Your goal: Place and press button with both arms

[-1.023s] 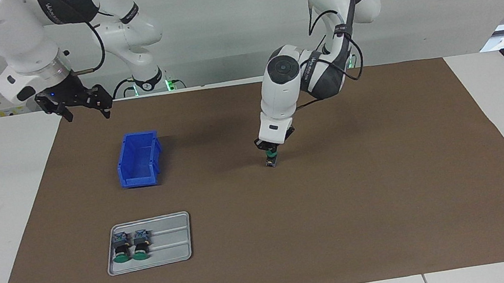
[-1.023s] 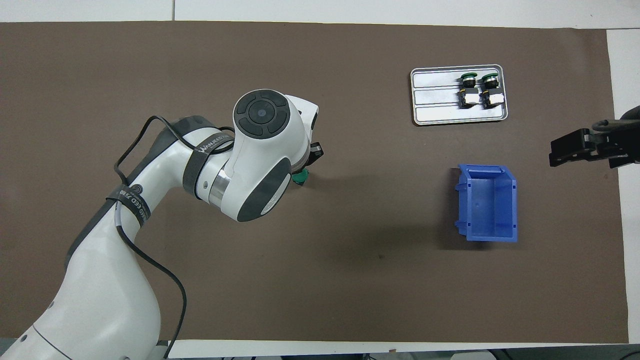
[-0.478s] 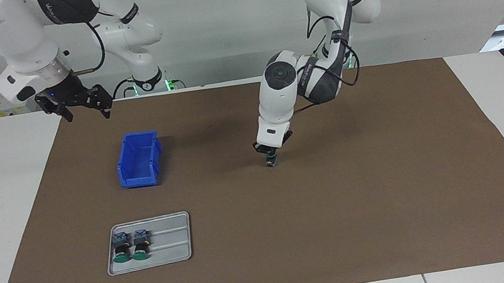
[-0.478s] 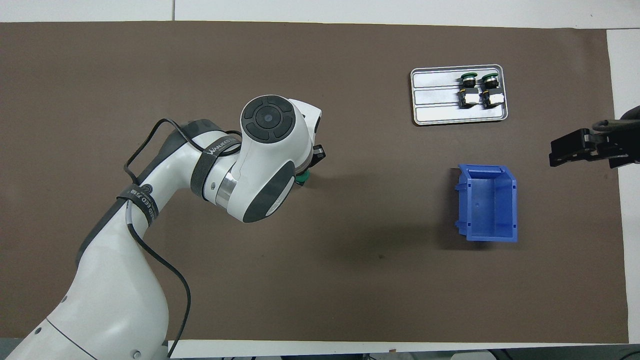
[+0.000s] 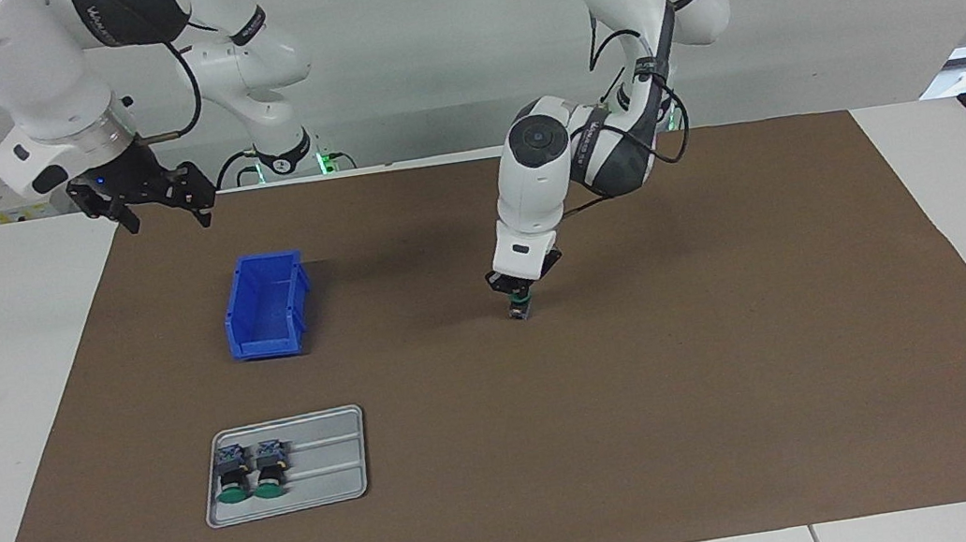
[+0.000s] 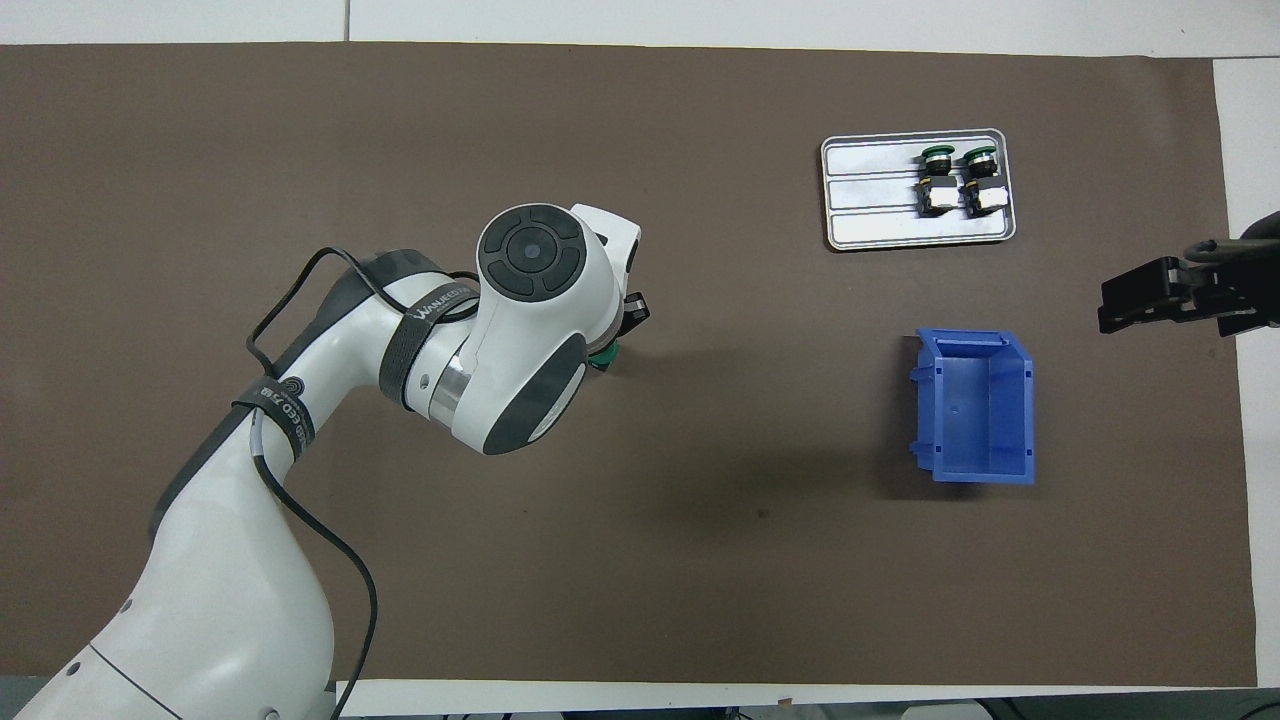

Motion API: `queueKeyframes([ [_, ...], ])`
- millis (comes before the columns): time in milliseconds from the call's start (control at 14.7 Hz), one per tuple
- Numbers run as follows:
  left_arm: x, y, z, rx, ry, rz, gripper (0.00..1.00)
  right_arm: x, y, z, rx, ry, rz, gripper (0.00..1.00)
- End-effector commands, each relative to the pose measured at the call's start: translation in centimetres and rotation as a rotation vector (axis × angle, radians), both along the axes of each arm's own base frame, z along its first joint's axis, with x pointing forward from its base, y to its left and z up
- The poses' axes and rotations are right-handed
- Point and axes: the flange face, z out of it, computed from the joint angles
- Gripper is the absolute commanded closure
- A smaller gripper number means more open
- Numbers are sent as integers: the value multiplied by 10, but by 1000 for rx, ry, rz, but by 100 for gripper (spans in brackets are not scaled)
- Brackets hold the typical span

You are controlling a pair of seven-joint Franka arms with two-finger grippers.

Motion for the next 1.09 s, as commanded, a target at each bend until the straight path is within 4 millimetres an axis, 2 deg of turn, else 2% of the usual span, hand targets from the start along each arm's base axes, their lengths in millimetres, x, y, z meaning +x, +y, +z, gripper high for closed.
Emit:
queueKeyframes([
  [0,-2,15,19,7,-12,17,75,-7,-4,0,-6,-8,11,1],
  [68,4,23,37,-9,-29,33,63,-7,-4,0,-6,-8,11,1],
  [136,7,26,49,-12,-33,38,56,-7,-3,0,-4,-7,11,1],
  [205,12,31,58,-4,-23,40,49,-7,-4,0,-6,-8,11,1],
  [478,30,75,87,27,8,-4,18,-7,-3,0,-4,-8,11,1],
  [682,41,117,99,51,50,-58,6,-7,-4,0,-6,-8,11,1],
  [1023,67,218,126,66,74,-145,2,-7,-3,-1,-4,-1,15,1],
])
